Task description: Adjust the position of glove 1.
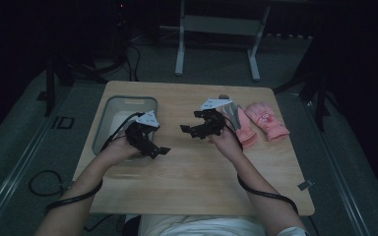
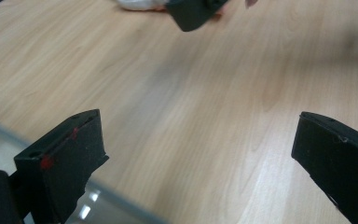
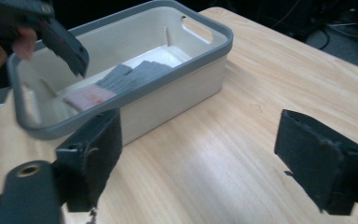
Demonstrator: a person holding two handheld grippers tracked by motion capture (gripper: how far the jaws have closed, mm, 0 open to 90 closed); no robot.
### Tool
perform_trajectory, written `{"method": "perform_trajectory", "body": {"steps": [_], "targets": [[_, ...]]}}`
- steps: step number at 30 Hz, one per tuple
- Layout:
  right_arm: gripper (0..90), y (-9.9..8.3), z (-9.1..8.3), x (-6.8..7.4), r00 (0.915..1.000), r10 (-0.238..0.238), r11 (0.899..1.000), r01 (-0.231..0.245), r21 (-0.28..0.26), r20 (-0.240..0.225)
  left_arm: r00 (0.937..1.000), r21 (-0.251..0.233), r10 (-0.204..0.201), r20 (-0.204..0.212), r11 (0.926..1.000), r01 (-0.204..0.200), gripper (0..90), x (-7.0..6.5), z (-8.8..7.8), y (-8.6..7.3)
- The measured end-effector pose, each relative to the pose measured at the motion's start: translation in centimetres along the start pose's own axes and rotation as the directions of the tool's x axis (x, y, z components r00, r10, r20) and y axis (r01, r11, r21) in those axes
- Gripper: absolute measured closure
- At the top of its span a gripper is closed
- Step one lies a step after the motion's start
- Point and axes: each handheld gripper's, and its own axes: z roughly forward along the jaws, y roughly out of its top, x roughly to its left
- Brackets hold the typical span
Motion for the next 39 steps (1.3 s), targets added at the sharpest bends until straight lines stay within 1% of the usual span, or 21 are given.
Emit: {"method": "perform_trajectory", "body": {"steps": [2, 4, 5, 6, 12, 13, 17, 22, 23, 24, 25, 26, 27, 30, 31, 32, 33, 35, 36, 38, 39], "targets": [[14.2, -0.3, -0.6, -0.2, 0.9999, 0.010, 1.000, -0.010, 0.016, 0.009, 0.9998, 0.000, 0.018, 0.009, 0.9998, -0.018, 2.1, -0.8, 0.6, 0.4], [14.1, -0.6, -1.1, -0.5, 0.9980, 0.062, 0.998, -0.062, 0.006, -0.012, 0.9993, -0.012, 0.031, 0.022, 0.9994, -0.031, 2.1, -1.4, 1.0, 0.7], [14.1, -0.6, -1.1, -0.5, 0.9980, 0.062, 0.998, -0.062, 0.006, -0.012, 0.9993, -0.012, 0.031, 0.022, 0.9994, -0.031, 2.1, -1.4, 1.0, 0.7], [13.8, -1.0, -1.8, -0.6, 0.9970, 0.077, 0.997, -0.077, -0.007, 0.010, 0.9991, -0.025, 0.028, 0.033, 0.9993, -0.027, 2.1, -1.9, 1.4, 1.1], [14.5, -1.8, -3.0, -0.8, 0.9987, 0.051, 0.999, -0.051, -0.001, 0.007, 0.9961, -0.043, 0.058, 0.065, 0.9975, -0.056, 2.2, -3.0, 2.8, 1.5], [25.3, -2.2, -3.6, -1.1, 0.9990, 0.032, 0.999, -0.032, 0.009, 0.031, 0.9950, -0.043, 0.065, 0.076, 0.9971, -0.062, 2.2, -3.5, 3.5, 1.5], [40.8, -2.9, -4.5, -2.0, 0.9980, 0.028, 0.999, -0.029, 0.017, 0.056, 0.9919, -0.032, 0.085, 0.095, 0.9961, -0.082, 2.2, -4.7, 4.9, 1.4], [48.9, -3.6, -5.6, -3.3, 0.9929, 0.054, 0.998, -0.056, 0.010, 0.105, 0.9887, -0.034, 0.106, 0.106, 0.9941, -0.103, 2.2, -5.8, 6.1, 1.1], [50.5, -3.8, -5.9, -3.7, 0.9910, 0.064, 0.998, -0.065, 0.005, 0.117, 0.9865, -0.041, 0.117, 0.114, 0.9927, -0.113, 2.2, -6.0, 6.5, 0.9], [57.4, -4.2, -6.7, -4.6, 0.9852, 0.079, 0.997, -0.081, 0.002, 0.152, 0.9852, -0.041, 0.117, 0.126, 0.9928, -0.113, 2.2, -6.3, 7.0, 0.5], [58.5, -4.3, -6.9, -5.0, 0.9825, 0.081, 0.997, -0.083, 0.002, 0.168, 0.9849, -0.034, 0.112, 0.131, 0.9935, -0.109, 2.2, -6.4, 7.3, 0.3], [62.6, -4.4, -7.2, -5.5, 0.9787, 0.086, 0.996, -0.088, 0.004, 0.186, 0.9853, -0.033, 0.111, 0.130, 0.9937, -0.108, 2.2, -6.6, 7.6, 0.0], [62.6, -4.4, -7.2, -5.5, 0.9787, 0.086, 0.996, -0.088, 0.004, 0.186, 0.9853, -0.033, 0.111, 0.130, 0.9937, -0.108, 2.2, -6.6, 7.6, 0.0], [67.9, -4.8, -8.0, -6.8, 0.9648, 0.082, 0.995, -0.092, 0.030, 0.250, 0.9859, -0.033, 0.116, 0.120, 0.9930, -0.113, 2.2, -7.2, 8.3, -0.8], [68.4, -5.0, -8.6, -7.8, 0.9581, 0.086, 0.995, -0.098, 0.030, 0.273, 0.9862, -0.033, 0.125, 0.108, 0.9919, -0.122, 2.2, -7.5, 8.6, -1.3], [68.4, -5.0, -8.6, -7.8, 0.9581, 0.086, 0.995, -0.098, 0.030, 0.273, 0.9862, -0.033, 0.125, 0.108, 0.9919, -0.122, 2.2, -7.5, 8.6, -1.3], [68.6, -5.1, -9.0, -8.7, 0.9491, 0.083, 0.994, -0.100, 0.038, 0.304, 0.9871, -0.041, 0.123, 0.103, 0.9920, -0.119, 2.2, -7.7, 8.8, -1.6], [68.6, -5.2, -9.1, -9.1, 0.9468, 0.089, 0.994, -0.105, 0.037, 0.309, 0.9888, -0.051, 0.111, 0.100, 0.9931, -0.106, 2.2, -7.9, 9.0, -2.0], [68.3, -5.5, -9.1, -10.3, 0.9382, 0.098, 0.991, -0.122, 0.051, 0.332, 0.9898, -0.066, 0.100, 0.101, 0.9934, -0.094, 2.2, -8.1, 9.1, -2.5], [67.3, -5.6, -9.1, -10.6, 0.9362, 0.098, 0.991, -0.124, 0.059, 0.338, 0.9904, -0.071, 0.096, 0.099, 0.9935, -0.089, 2.2, -8.2, 9.1, -2.7], [64.9, -6.0, -8.7, -11.4, 0.9345, 0.097, 0.989, -0.129, 0.073, 0.343, 0.9917, -0.077, 0.093, 0.089, 0.9933, -0.086, 2.2, -8.3, 9.2, -3.0]]}}
